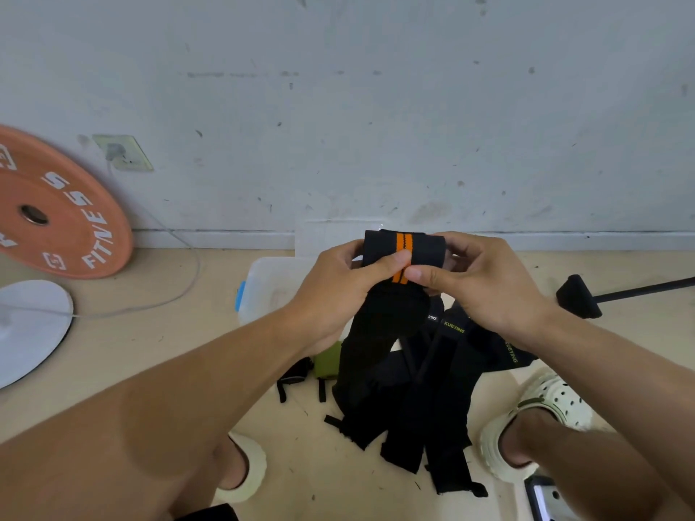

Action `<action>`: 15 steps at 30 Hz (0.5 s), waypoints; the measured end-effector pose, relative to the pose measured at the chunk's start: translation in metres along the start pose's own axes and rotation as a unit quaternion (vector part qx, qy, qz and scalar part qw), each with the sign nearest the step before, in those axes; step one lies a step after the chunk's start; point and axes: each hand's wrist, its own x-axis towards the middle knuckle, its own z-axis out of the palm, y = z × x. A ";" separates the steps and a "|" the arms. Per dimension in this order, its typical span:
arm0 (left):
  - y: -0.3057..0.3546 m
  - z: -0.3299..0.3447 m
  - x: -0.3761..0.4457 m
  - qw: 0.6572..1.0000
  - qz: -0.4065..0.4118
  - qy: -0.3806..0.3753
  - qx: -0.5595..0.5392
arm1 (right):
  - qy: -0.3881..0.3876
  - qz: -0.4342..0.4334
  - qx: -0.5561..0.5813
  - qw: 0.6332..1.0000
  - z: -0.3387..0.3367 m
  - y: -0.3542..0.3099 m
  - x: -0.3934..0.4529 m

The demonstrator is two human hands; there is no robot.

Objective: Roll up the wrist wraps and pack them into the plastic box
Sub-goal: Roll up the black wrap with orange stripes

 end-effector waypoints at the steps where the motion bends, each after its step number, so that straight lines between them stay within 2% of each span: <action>1: 0.002 0.000 -0.001 1.000 -0.011 -0.011 -0.006 | 0.000 -0.004 -0.003 1.000 0.000 -0.001 -0.001; 5: 0.001 0.003 -0.002 1.000 -0.031 0.001 0.003 | -0.009 -0.009 -0.038 0.999 0.007 0.001 -0.007; 8: -0.006 0.008 -0.005 0.998 -0.020 0.037 0.042 | -0.029 -0.015 -0.151 0.988 0.016 0.003 -0.014; 11: -0.009 0.011 -0.007 0.995 0.003 0.057 0.077 | -0.070 0.030 -0.230 0.970 0.019 0.008 -0.016; 13: -0.009 0.010 -0.006 0.995 0.014 0.063 0.070 | -0.079 0.033 -0.232 0.969 0.020 0.009 -0.017; 15: -0.008 0.009 -0.004 0.997 0.017 0.060 0.049 | -0.060 0.019 -0.178 0.982 0.021 0.005 -0.017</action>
